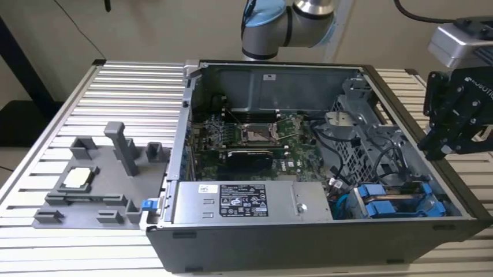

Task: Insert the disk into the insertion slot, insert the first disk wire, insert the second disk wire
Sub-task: 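Insert the first disk wire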

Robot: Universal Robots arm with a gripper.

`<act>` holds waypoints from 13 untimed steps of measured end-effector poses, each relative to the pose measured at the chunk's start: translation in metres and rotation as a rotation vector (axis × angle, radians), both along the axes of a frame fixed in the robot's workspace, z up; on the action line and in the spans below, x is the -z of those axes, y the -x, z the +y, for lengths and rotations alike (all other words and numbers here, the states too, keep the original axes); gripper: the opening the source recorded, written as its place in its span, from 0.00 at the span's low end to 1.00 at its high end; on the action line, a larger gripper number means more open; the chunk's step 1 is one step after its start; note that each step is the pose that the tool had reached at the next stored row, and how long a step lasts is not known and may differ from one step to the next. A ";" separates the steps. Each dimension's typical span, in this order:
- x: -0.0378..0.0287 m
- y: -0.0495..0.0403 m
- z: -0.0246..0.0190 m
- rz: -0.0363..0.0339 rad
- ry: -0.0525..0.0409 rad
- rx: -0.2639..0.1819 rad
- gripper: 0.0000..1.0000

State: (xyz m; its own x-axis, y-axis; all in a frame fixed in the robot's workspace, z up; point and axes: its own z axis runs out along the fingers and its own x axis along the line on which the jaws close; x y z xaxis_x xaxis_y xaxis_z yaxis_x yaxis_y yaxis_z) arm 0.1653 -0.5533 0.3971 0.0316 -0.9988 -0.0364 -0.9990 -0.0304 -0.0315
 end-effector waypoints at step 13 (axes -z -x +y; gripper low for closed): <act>0.0001 0.0003 0.0125 -0.0049 -0.0737 0.001 0.27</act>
State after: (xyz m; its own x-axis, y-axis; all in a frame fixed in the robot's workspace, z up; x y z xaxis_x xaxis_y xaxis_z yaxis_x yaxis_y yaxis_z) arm 0.1650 -0.5408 0.3971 0.0314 -0.9935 -0.1097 -0.9989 -0.0273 -0.0385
